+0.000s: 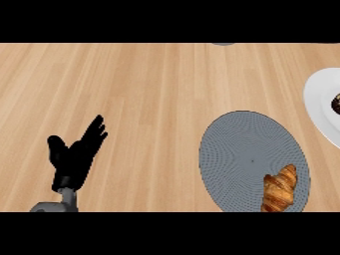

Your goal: Pick the cupcake from the placemat and place it in the plate

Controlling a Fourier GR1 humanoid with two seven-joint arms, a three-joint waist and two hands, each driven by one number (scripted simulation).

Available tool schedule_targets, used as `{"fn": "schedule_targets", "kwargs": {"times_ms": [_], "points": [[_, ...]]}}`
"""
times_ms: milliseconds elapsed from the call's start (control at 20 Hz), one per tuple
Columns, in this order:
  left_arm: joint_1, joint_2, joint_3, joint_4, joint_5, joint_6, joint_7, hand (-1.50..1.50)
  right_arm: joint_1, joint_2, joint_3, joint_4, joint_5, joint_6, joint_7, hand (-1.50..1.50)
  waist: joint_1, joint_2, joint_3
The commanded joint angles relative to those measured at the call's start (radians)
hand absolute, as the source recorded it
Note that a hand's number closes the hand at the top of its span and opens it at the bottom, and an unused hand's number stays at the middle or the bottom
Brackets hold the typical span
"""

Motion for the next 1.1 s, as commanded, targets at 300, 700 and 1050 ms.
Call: {"fn": "schedule_targets", "kwargs": {"times_ms": [300, 700, 1050], "points": [[0.010, 0.013, 0.012, 0.004, 0.002, -0.002, 0.038, 0.00, 0.152, -0.116, -0.031, 0.061, -0.059, 0.406, -0.097, -1.50, -0.023, -0.005, -0.004], [-0.031, 0.001, 0.037, 0.038, 0.011, 0.005, 0.039, 0.00, 0.268, -0.143, 0.028, 0.046, -0.015, 0.490, -0.193, -1.50, -0.029, -0.007, -0.005], [0.010, -0.008, 0.020, 0.041, -0.013, 0.008, 0.015, 0.00, 0.398, -0.136, 0.067, 0.039, 0.008, 0.488, -0.301, -1.50, -0.036, -0.012, -0.005]]}}
